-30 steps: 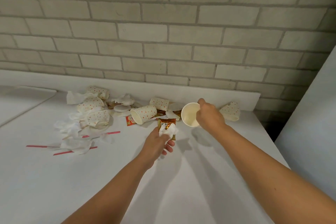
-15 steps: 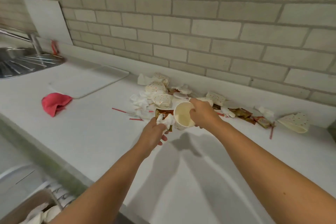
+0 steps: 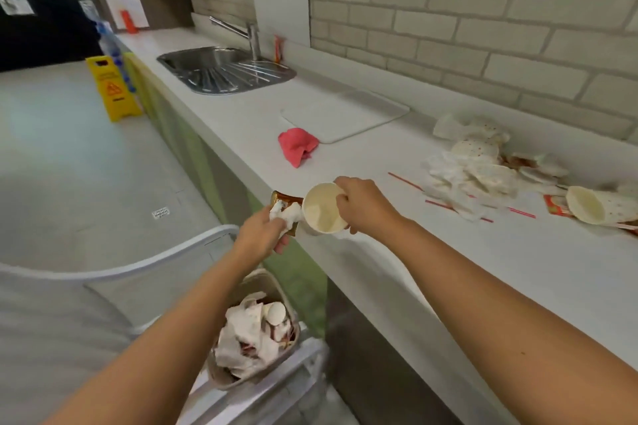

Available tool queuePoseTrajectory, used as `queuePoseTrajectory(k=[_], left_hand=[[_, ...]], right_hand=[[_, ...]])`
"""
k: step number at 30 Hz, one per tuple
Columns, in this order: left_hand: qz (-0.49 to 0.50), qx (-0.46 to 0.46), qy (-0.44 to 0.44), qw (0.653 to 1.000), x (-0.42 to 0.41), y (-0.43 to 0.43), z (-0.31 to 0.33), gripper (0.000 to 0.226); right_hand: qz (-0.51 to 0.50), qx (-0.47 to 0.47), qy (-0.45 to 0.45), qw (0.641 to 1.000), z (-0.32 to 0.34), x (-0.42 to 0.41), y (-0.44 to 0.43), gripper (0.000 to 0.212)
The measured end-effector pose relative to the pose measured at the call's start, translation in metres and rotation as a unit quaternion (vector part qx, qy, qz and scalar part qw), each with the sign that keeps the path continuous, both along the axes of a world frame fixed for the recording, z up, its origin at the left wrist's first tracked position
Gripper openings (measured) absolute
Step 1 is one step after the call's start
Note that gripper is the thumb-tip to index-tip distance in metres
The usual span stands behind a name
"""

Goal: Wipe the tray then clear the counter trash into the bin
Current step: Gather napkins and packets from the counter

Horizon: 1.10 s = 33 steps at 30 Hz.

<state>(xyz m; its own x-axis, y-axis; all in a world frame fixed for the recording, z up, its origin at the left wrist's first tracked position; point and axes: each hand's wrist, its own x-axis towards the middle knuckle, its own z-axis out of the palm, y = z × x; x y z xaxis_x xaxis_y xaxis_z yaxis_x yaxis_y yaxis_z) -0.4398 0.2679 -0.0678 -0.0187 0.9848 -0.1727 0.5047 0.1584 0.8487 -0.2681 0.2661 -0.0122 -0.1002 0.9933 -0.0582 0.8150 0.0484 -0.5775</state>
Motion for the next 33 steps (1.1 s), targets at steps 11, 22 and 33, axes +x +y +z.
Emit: queuePoseTrajectory(k=[11, 22, 33], left_hand=[[-0.037, -0.276, 0.165, 0.946, -0.092, -0.029, -0.123, 0.047], [-0.064, -0.214, 0.252, 0.942, -0.101, -0.006, -0.124, 0.040], [-0.104, -0.105, 0.247, 0.958, -0.067, 0.032, -0.081, 0.036]], right_hand=[[0.076, -0.131, -0.027, 0.988, -0.102, -0.097, 0.026, 0.038], [0.080, -0.213, -0.018, 0.974, -0.148, -0.109, 0.032, 0.045], [0.109, -0.194, -0.083, 0.971, -0.100, -0.094, 0.035, 0.038]])
